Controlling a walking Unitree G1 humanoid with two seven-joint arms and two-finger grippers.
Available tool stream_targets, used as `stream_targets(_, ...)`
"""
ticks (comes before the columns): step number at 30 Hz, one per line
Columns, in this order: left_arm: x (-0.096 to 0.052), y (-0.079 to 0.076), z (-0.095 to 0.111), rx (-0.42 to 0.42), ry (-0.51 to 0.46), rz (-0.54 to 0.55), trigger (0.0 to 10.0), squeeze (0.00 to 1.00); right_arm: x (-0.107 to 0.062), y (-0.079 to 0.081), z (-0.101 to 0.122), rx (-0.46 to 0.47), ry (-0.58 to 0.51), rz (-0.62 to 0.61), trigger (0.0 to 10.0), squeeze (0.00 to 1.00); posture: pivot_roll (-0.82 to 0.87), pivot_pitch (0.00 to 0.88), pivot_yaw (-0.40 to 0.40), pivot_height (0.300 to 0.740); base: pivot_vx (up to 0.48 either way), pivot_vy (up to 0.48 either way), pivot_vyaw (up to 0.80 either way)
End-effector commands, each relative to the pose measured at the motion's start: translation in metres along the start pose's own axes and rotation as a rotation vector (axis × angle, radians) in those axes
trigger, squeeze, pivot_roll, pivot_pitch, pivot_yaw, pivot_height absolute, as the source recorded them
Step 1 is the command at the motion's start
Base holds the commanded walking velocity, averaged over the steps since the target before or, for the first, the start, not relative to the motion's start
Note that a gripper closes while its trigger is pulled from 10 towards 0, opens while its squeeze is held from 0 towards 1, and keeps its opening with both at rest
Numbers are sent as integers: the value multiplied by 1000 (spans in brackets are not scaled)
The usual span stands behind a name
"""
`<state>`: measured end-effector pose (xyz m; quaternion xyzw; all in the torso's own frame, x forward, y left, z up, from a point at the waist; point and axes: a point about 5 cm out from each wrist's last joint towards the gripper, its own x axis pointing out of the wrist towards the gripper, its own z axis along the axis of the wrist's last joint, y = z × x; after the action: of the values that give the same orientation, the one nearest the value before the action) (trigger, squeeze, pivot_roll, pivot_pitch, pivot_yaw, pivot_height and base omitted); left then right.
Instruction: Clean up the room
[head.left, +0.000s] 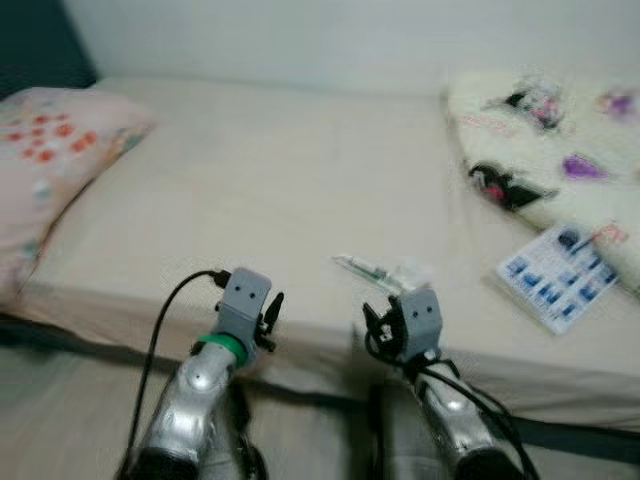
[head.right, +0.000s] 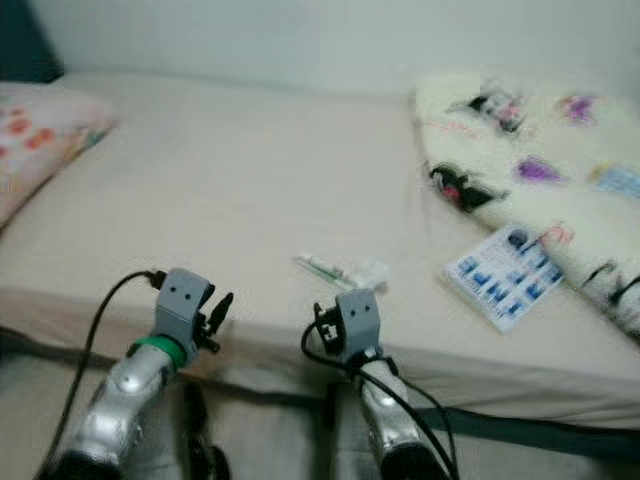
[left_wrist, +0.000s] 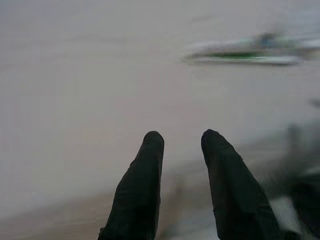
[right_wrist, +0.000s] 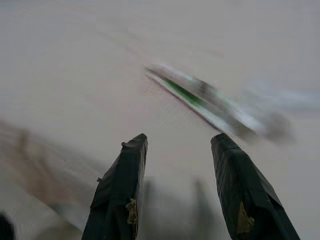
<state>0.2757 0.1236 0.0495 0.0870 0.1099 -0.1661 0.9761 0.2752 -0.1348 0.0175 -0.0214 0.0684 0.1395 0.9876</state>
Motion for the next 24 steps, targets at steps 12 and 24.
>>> stream_targets(12,3,2,5,25,-9,-3,10000,0,0,1,1,-43,-4,12,10000,0,-28,23,41,590,0,0,0)
stream_targets(24,-3,9,22,10,-60,24,10000,0,28,-37,47,-79,-106,-85,10000,0,3,98,51,590,0,0,0)
